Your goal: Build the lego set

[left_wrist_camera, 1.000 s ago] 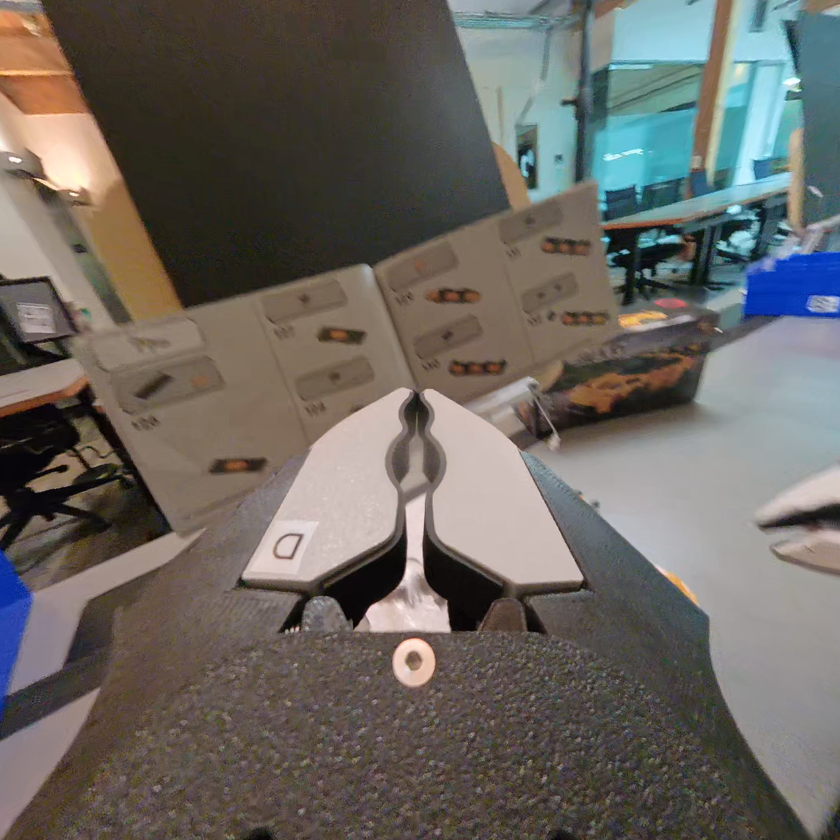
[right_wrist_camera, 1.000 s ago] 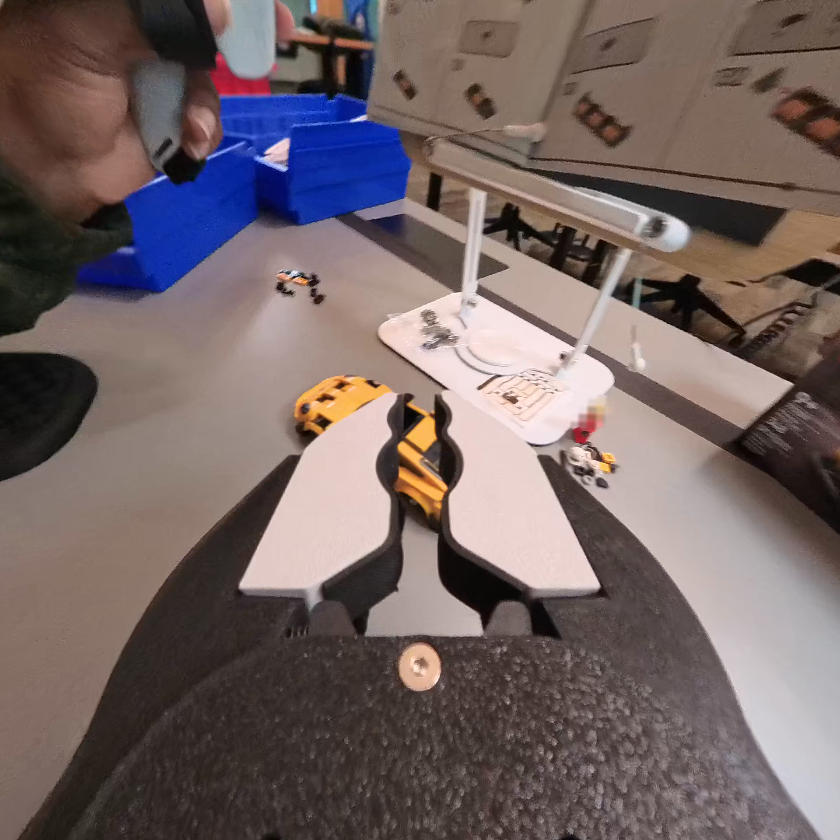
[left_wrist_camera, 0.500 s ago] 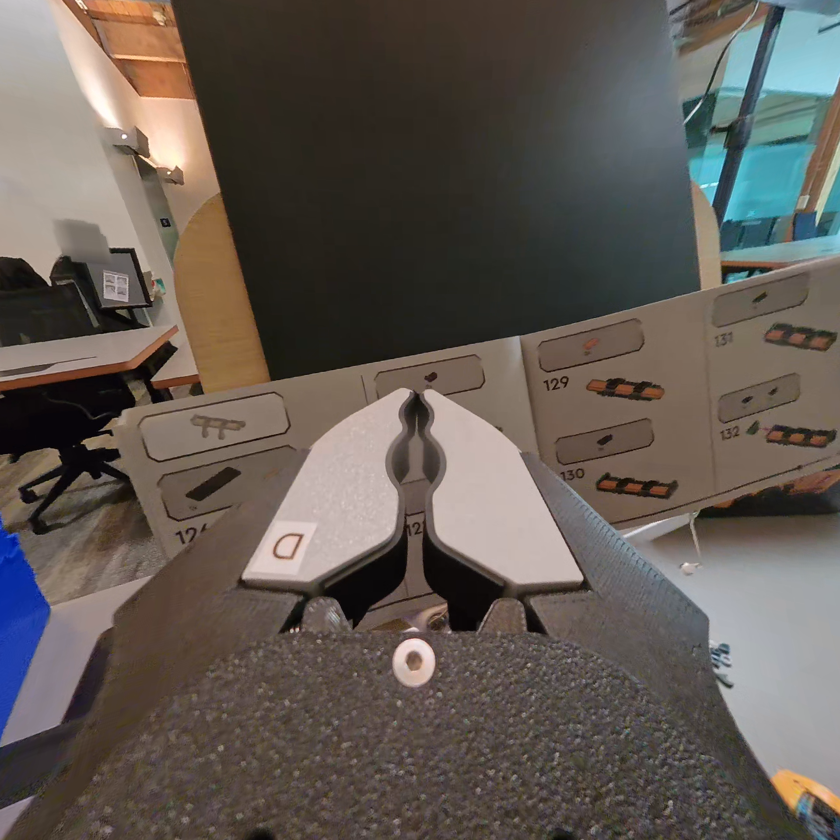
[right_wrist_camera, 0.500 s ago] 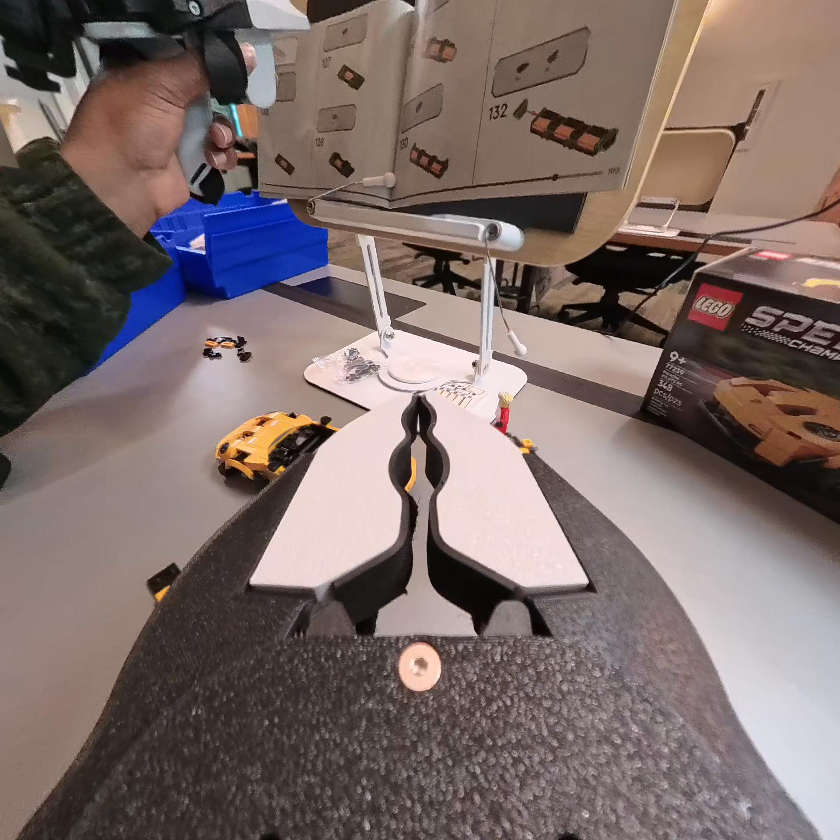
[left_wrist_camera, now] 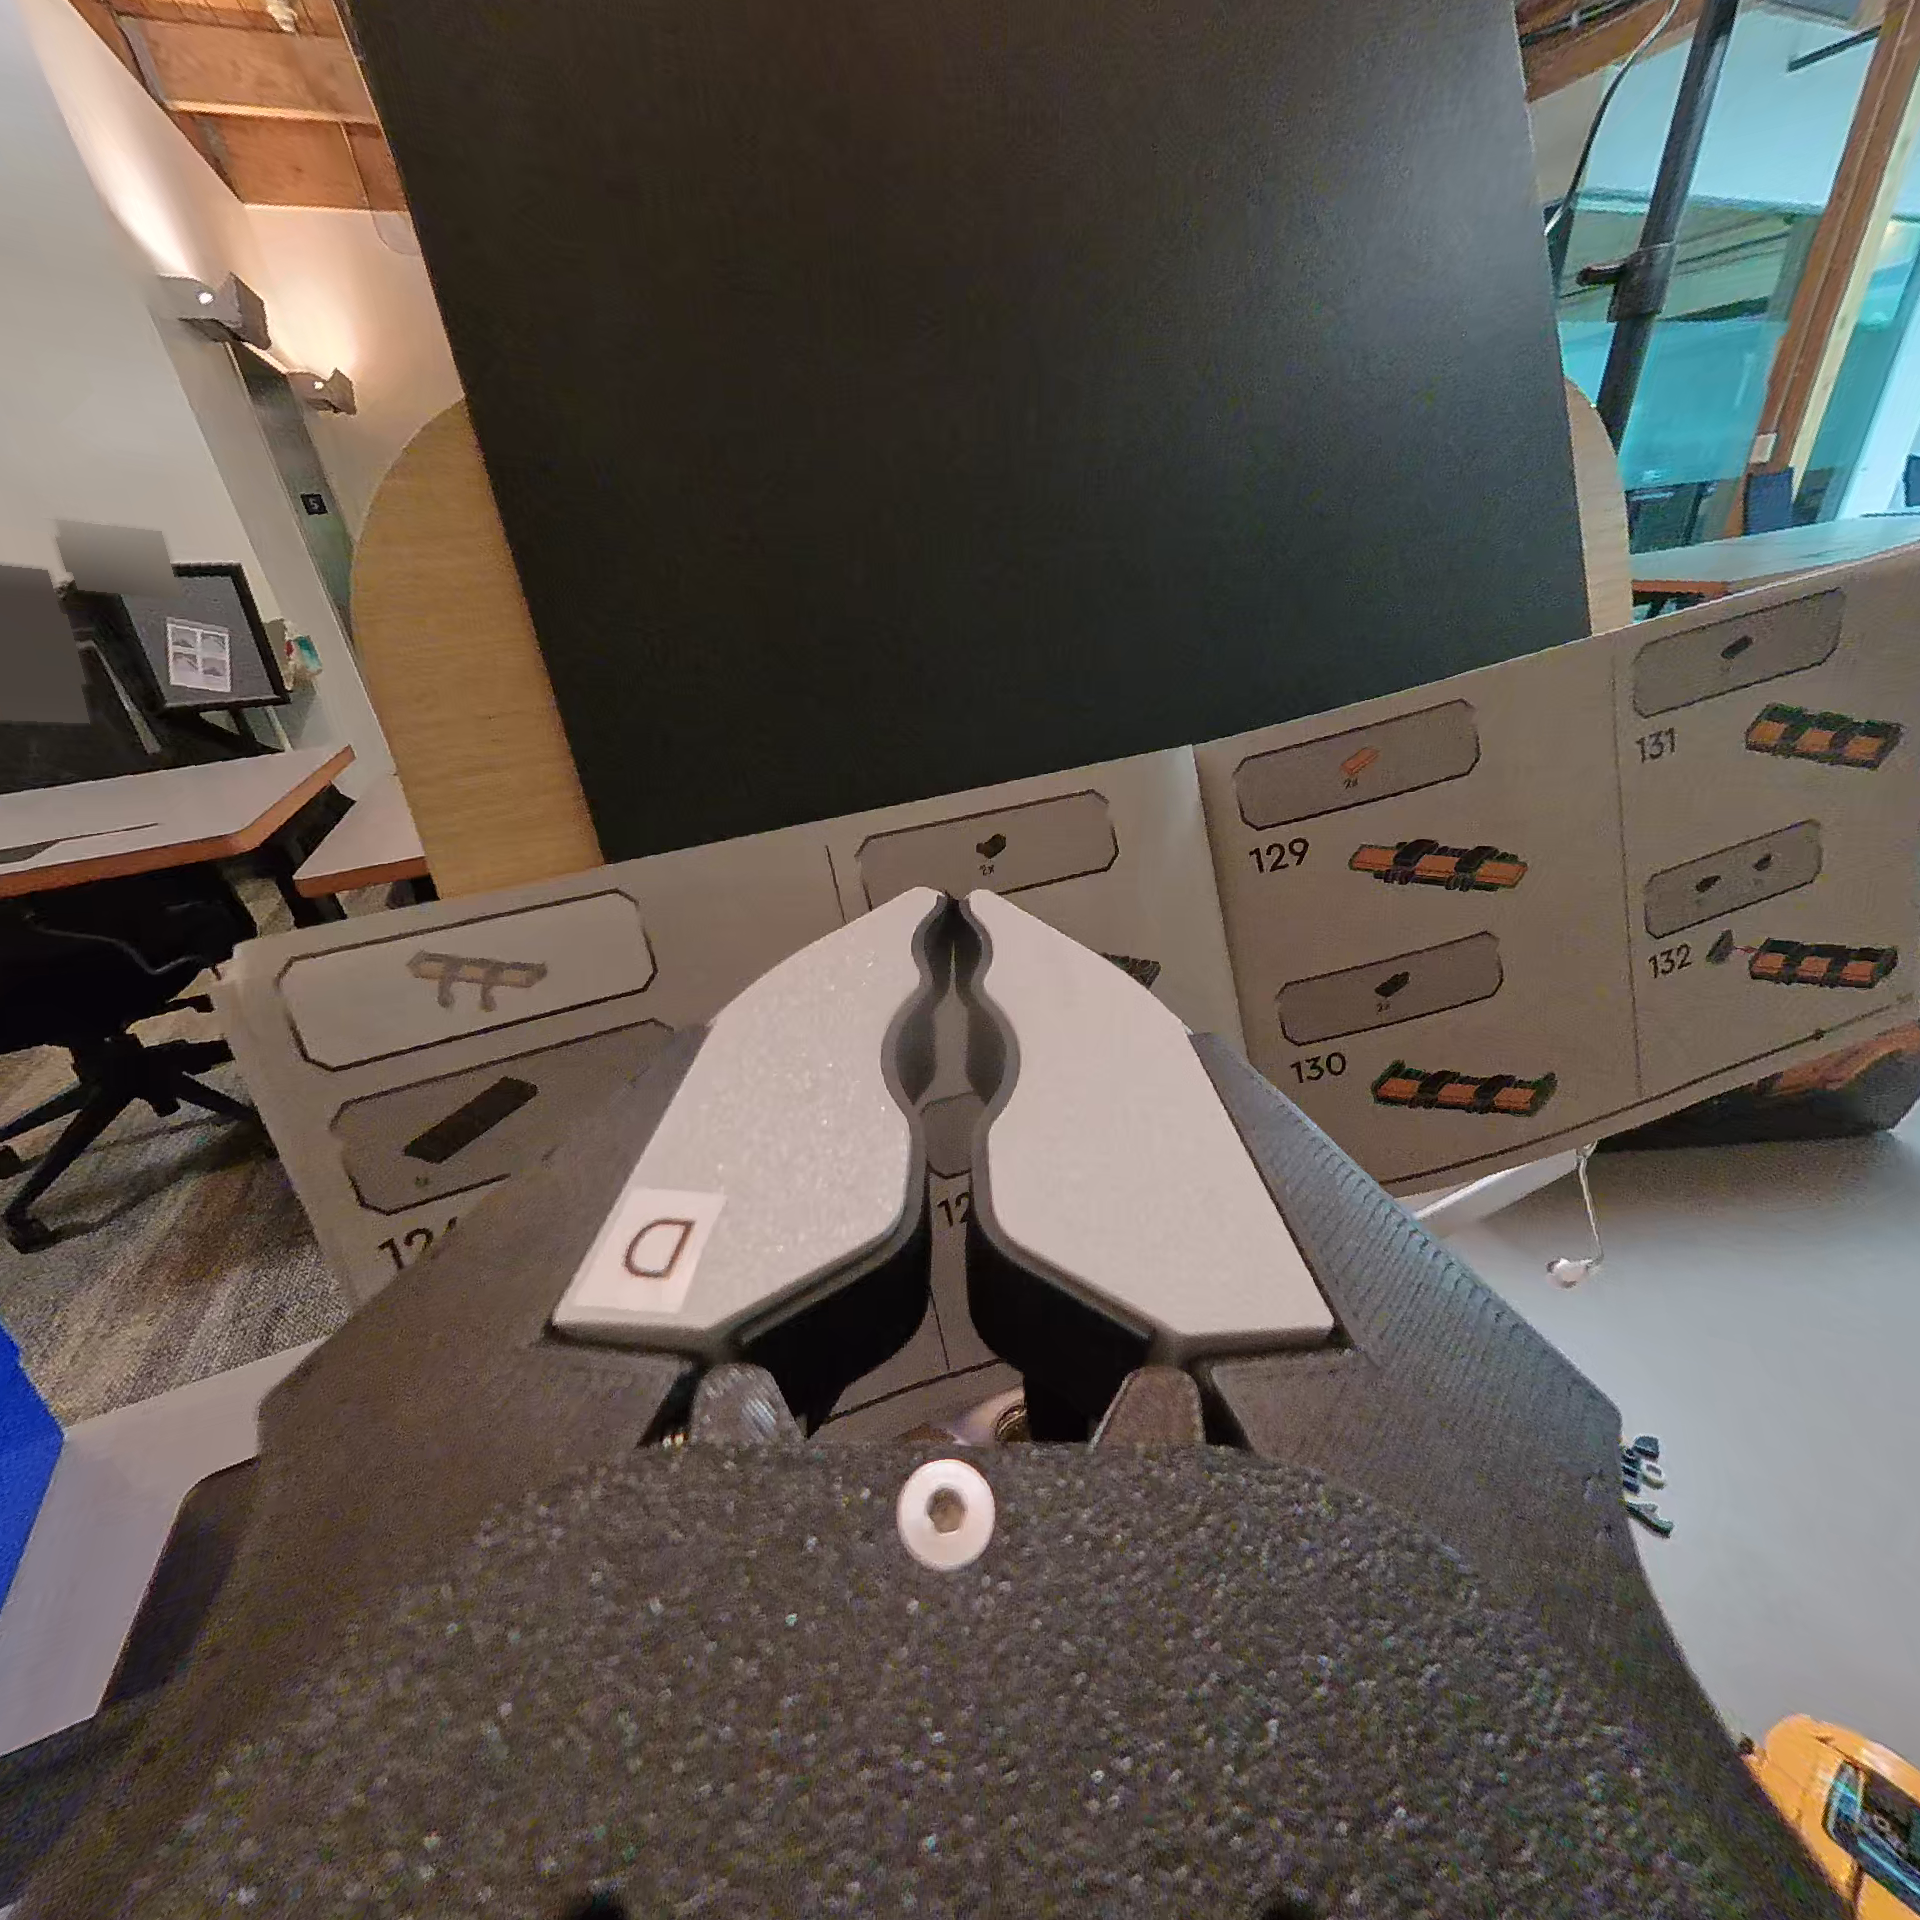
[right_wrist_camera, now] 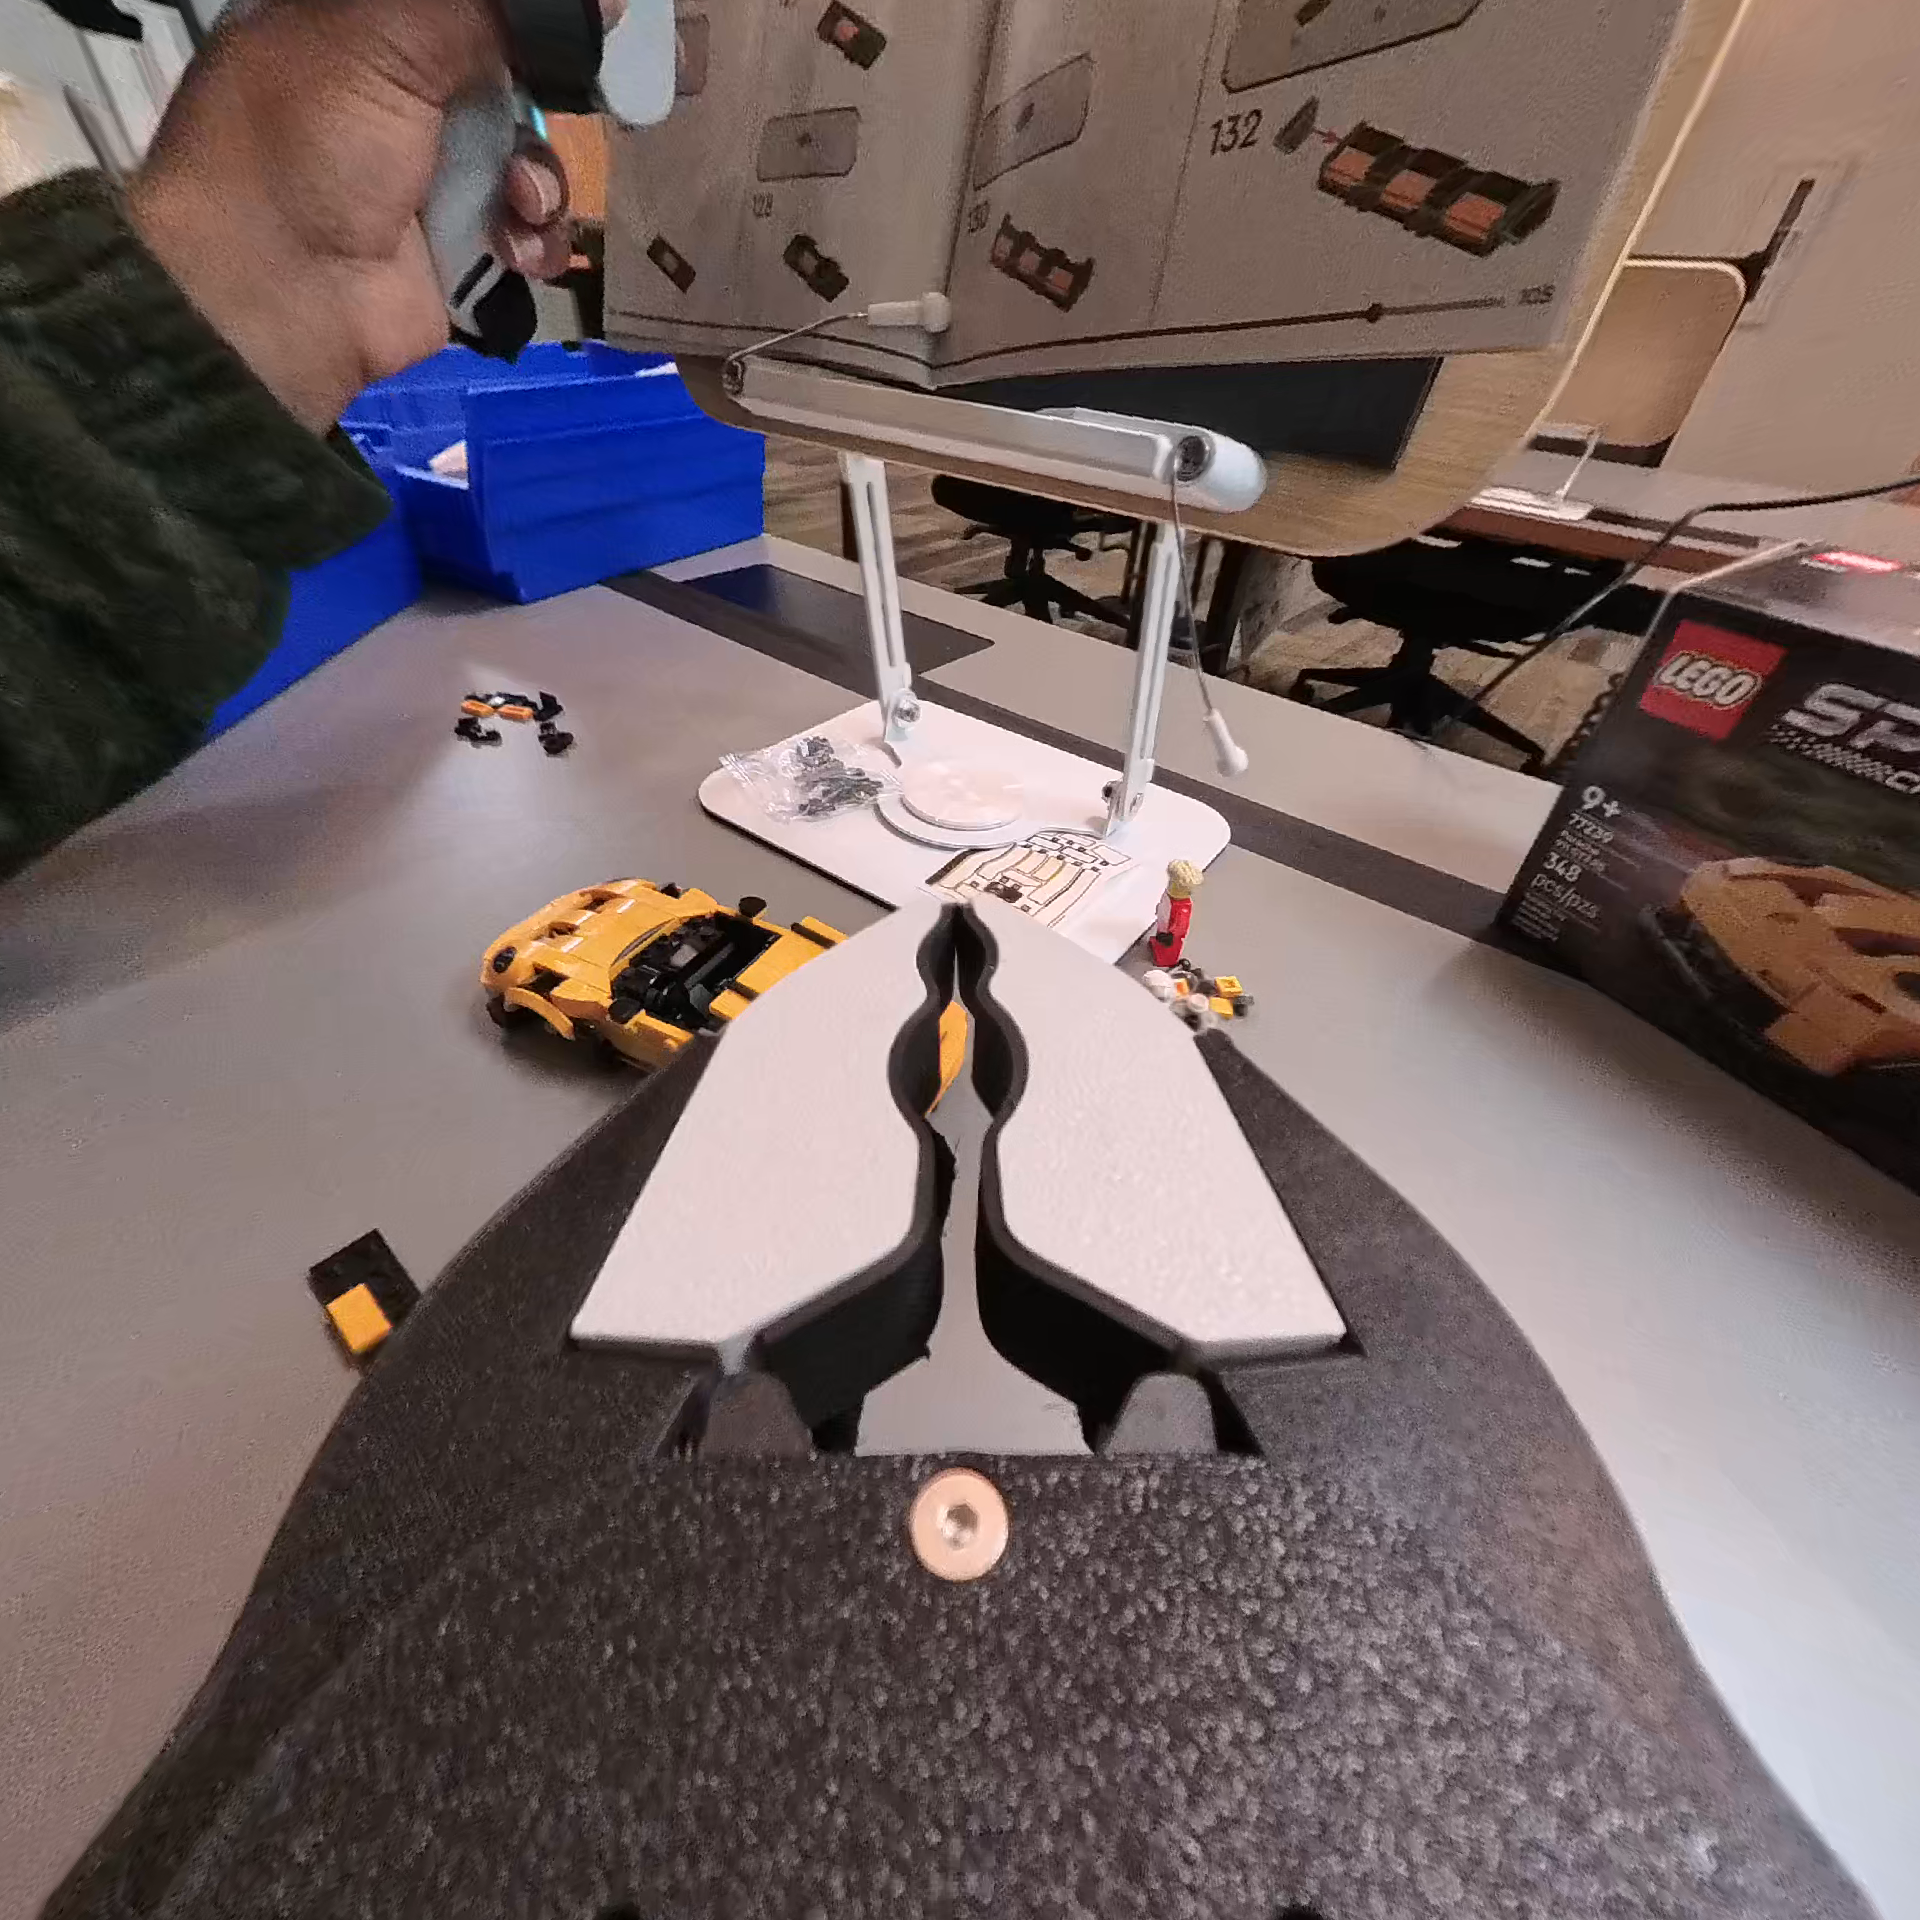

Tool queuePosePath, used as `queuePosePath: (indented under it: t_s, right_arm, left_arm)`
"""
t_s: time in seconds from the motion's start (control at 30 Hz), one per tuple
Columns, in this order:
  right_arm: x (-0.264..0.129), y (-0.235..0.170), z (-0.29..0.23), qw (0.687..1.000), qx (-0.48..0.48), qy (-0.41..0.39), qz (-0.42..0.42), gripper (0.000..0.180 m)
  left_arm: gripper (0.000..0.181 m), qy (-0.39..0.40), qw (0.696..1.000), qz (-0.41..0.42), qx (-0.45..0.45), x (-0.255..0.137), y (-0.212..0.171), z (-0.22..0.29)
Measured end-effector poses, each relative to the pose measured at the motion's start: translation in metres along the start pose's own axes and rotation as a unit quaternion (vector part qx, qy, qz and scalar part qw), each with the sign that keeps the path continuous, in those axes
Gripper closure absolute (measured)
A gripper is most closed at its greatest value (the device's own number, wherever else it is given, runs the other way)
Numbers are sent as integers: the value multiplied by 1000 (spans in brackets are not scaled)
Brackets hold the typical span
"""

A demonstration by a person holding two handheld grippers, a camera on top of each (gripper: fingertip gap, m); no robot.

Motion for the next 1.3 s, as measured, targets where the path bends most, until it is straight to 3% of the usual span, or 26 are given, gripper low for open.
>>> queuePosePath:
  t_s: [0.3, 0.63, 1.3]
  right_arm:
    - [1, -2, -1, 1000, -5, -4, -9, 180]
    - [0, -2, 3, 1000, 2, -6, -6, 180]
    - [2, -8, 3, 1000, -8, -7, -18, 180]
  left_arm:
    - [181, 9, 1000, -5, 7, -5, -2, 3]
    - [181, 9, 997, -70, -7, -12, -38, 16]
    - [181, -9, 998, -57, -12, -12, -41, 20]
Point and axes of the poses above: each gripper's, where its closed fingertips meet, x out along the fingers, y out of its top, z = x × y across the jaws, the point moved 7 cm from there along -x, back along the fingers, and after that the axes turned 4 degrees about -z, right-handed, at the moved point
